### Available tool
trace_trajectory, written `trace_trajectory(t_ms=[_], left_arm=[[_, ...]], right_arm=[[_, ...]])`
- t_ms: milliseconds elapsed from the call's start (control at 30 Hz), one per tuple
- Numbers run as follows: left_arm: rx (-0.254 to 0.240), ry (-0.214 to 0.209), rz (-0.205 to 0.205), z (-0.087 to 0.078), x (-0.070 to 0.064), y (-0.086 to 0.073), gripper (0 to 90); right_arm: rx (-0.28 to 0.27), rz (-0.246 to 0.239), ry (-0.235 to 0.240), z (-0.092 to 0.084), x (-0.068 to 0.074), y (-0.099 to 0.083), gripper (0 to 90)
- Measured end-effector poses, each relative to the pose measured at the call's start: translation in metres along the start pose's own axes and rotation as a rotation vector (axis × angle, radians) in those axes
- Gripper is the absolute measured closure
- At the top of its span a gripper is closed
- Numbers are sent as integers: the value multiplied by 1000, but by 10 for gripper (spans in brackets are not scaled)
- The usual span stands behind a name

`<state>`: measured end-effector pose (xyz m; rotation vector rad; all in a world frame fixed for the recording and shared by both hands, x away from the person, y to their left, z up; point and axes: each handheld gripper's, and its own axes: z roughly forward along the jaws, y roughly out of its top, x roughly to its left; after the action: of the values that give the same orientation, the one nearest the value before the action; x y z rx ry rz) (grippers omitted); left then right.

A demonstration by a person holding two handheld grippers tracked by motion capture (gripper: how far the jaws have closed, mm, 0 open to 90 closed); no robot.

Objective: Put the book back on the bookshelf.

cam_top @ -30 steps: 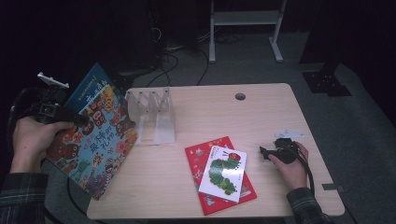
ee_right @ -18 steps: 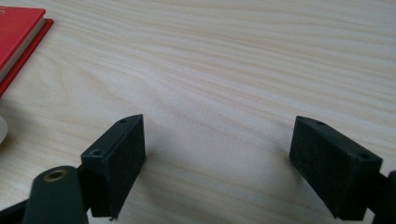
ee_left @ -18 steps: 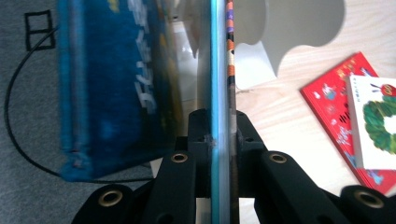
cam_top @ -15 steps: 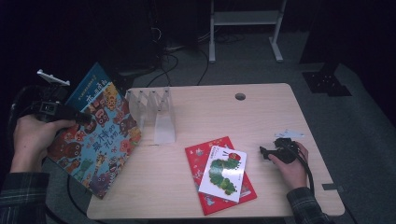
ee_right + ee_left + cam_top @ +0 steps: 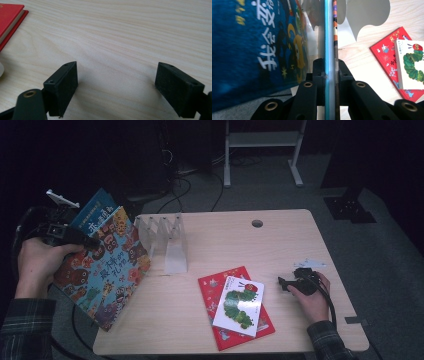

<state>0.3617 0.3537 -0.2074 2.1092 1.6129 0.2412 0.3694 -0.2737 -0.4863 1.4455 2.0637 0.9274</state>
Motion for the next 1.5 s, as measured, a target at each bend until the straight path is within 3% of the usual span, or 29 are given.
trace_trajectory(t_ms=[500, 767, 1167, 1500], left_arm=[[3, -21, -19, -1, 9, -9, 808], [-22, -13, -35, -12, 17, -15, 808], [-38, 14, -46, -8, 20, 15, 808], [-46, 10, -63, 11, 25, 33, 808]], right_arm=[[0, 0, 0, 0, 0, 0, 174], [0, 0, -1, 0, 0, 0, 174], [0, 1, -1, 0, 0, 0, 174], [0, 0, -1, 0, 0, 0, 174]])
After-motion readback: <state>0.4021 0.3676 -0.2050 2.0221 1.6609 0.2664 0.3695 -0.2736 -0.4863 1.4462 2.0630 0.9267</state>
